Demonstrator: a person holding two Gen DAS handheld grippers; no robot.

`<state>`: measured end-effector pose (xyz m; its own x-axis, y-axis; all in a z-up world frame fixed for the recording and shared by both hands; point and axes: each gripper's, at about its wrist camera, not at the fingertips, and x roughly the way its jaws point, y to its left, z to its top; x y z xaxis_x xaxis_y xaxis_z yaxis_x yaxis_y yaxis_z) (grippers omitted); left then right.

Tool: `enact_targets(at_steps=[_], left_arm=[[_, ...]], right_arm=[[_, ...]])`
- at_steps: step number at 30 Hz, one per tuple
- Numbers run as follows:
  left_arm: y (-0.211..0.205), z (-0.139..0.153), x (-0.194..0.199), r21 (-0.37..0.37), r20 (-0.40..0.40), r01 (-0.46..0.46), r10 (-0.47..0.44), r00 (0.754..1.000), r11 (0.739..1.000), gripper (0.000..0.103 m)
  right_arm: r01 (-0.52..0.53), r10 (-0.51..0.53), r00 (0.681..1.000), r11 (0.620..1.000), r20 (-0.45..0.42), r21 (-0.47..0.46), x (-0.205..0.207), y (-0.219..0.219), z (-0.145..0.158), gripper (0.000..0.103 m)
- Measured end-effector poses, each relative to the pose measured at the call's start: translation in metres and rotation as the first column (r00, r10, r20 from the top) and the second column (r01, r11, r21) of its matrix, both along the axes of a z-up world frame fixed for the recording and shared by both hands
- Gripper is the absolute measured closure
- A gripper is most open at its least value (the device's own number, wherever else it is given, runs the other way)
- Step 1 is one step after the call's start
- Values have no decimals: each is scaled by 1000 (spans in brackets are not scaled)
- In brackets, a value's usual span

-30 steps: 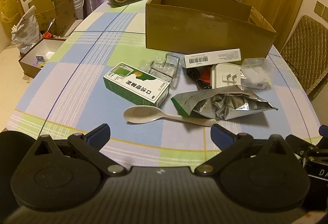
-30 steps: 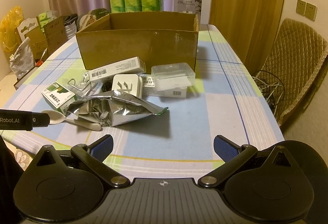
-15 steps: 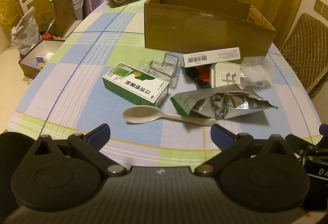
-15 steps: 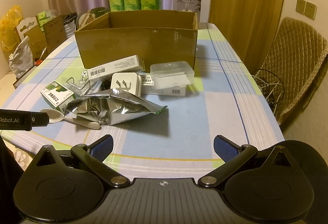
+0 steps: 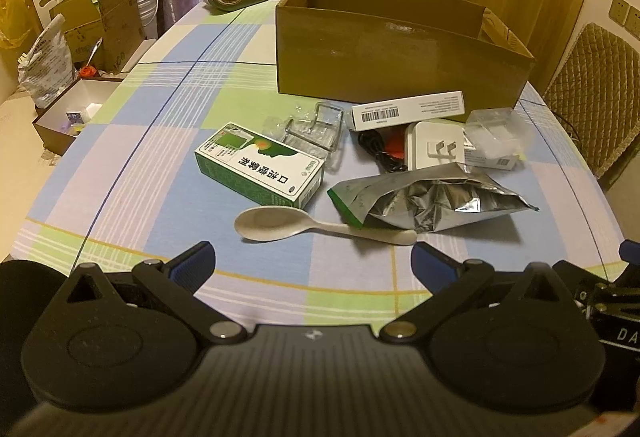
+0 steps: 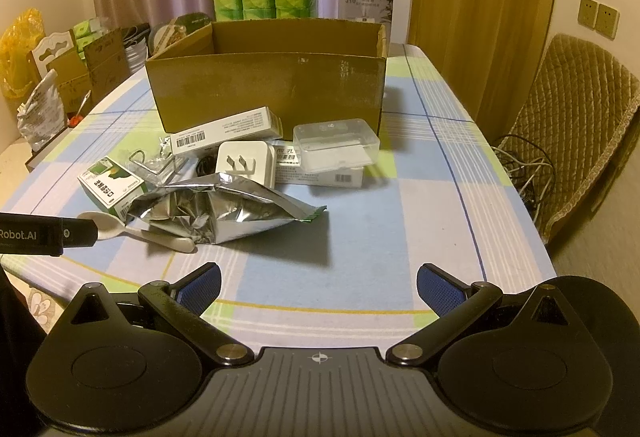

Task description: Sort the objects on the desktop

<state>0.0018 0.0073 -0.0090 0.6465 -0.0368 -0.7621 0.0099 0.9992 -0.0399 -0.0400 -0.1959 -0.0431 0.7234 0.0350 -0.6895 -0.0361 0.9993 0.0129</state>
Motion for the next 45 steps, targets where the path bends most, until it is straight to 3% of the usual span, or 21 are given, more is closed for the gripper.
enact_targets(at_steps=[45], left_arm=[[4, 4, 1, -21, 6, 39, -39, 999, 999, 1]], right_arm=[[-7, 7, 999, 1000, -39, 3, 8, -4, -4, 2]])
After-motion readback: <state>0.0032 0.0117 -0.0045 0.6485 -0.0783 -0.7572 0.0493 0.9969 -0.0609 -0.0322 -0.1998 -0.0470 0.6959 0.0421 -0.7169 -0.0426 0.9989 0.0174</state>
